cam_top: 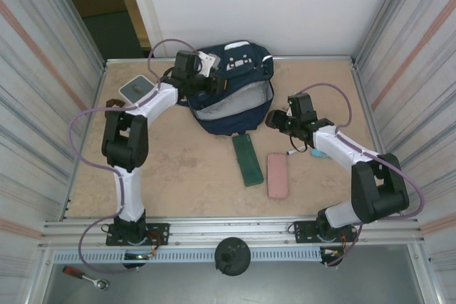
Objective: Pack books, pencil case, and school supplies into a backpack
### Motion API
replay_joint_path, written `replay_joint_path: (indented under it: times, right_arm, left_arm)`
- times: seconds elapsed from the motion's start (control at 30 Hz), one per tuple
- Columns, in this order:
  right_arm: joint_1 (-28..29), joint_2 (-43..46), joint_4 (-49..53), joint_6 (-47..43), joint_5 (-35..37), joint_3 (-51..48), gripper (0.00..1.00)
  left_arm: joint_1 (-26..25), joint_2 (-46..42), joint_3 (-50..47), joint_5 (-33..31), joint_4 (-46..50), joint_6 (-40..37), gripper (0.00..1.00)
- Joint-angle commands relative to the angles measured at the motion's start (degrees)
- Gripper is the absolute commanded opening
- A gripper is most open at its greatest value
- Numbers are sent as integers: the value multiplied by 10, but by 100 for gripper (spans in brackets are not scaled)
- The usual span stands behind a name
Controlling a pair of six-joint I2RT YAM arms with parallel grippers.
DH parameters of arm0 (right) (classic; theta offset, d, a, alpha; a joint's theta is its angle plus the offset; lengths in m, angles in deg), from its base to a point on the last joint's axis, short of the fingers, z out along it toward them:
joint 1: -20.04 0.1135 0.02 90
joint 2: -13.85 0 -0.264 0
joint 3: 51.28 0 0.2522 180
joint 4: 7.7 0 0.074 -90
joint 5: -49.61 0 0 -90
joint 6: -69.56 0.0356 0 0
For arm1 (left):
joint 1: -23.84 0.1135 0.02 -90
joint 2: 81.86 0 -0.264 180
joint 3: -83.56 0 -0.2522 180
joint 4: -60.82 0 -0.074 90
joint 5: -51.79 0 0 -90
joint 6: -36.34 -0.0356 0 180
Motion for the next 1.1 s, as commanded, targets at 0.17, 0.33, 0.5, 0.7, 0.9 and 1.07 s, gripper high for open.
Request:
replay_joint_path:
  times: [0.17,0.33,0.5,0.7,0.9,1.07]
  right_arm:
    - [-27,-19,-88,64,-30,2,65]
    - [-29,-87,-137,107,-53,36,66]
    - [-29,-177,-201,157,-86,74,66]
    - [-33,-244,-209,167,-105,128,64]
    - [-55,-264,-203,164,-117,145,63]
    - [-74,-289,-168,142,-138,184,62]
  left_arm:
    - [117,-120,-223,-41,-153,303,57]
    - [120,-108,-274,-46,-144,312,62]
    - [98,-98,-302,-36,-154,313,63]
    - [61,-77,-308,5,-190,335,62]
    - [5,-64,-301,4,-202,345,60]
    - [-55,-43,-250,0,-192,344,59]
